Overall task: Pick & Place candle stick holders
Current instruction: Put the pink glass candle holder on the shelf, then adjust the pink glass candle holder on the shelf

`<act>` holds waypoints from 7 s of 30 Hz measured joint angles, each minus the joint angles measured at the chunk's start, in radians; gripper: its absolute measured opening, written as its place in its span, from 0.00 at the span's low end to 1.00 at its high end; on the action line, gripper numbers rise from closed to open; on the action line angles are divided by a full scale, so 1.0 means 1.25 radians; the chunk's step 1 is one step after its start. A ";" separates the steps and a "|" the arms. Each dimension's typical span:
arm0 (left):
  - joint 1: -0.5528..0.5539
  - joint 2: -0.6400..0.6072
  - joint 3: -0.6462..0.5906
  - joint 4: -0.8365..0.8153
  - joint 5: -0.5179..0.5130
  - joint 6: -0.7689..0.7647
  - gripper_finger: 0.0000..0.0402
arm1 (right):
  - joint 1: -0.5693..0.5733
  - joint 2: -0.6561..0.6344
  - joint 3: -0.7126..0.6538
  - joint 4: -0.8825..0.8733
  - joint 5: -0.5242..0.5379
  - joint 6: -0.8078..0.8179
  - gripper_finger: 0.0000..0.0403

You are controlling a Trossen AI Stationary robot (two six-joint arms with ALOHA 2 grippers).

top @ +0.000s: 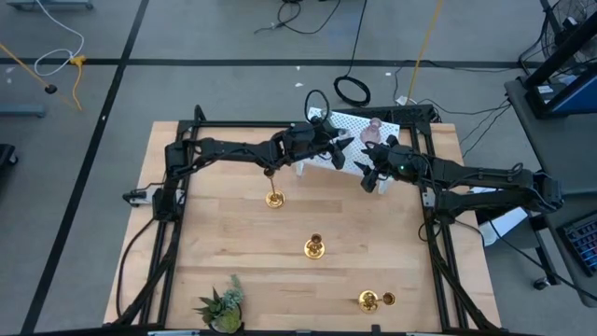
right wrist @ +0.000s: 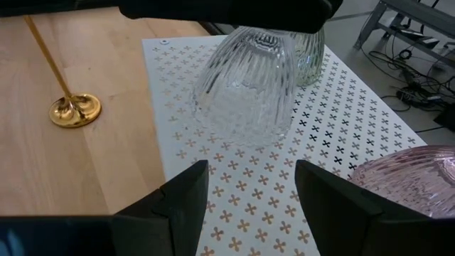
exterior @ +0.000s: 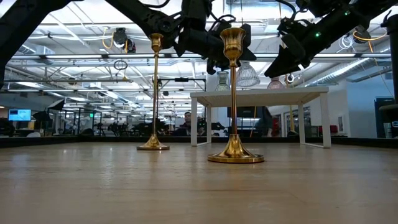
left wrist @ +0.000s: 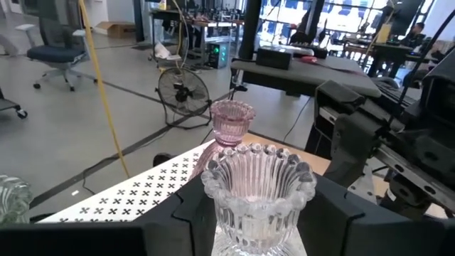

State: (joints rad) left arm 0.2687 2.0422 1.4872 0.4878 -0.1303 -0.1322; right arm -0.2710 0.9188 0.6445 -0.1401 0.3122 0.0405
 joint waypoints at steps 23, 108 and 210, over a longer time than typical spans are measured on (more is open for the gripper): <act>0.006 0.000 0.031 0.042 0.068 0.040 0.37 | 0.000 0.000 0.000 -0.007 0.001 -0.022 0.50; 0.023 -0.573 0.032 -0.751 0.062 0.192 0.53 | -0.037 0.156 0.000 0.539 0.066 -0.214 0.67; 0.027 -0.565 0.032 -0.808 0.061 0.263 0.53 | -0.157 -0.064 0.018 0.065 0.209 -0.157 0.67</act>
State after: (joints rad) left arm 0.3027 1.3354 1.5272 -0.5228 -0.0540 0.1967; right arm -0.4673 0.8385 0.6670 -0.0585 0.5737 -0.1562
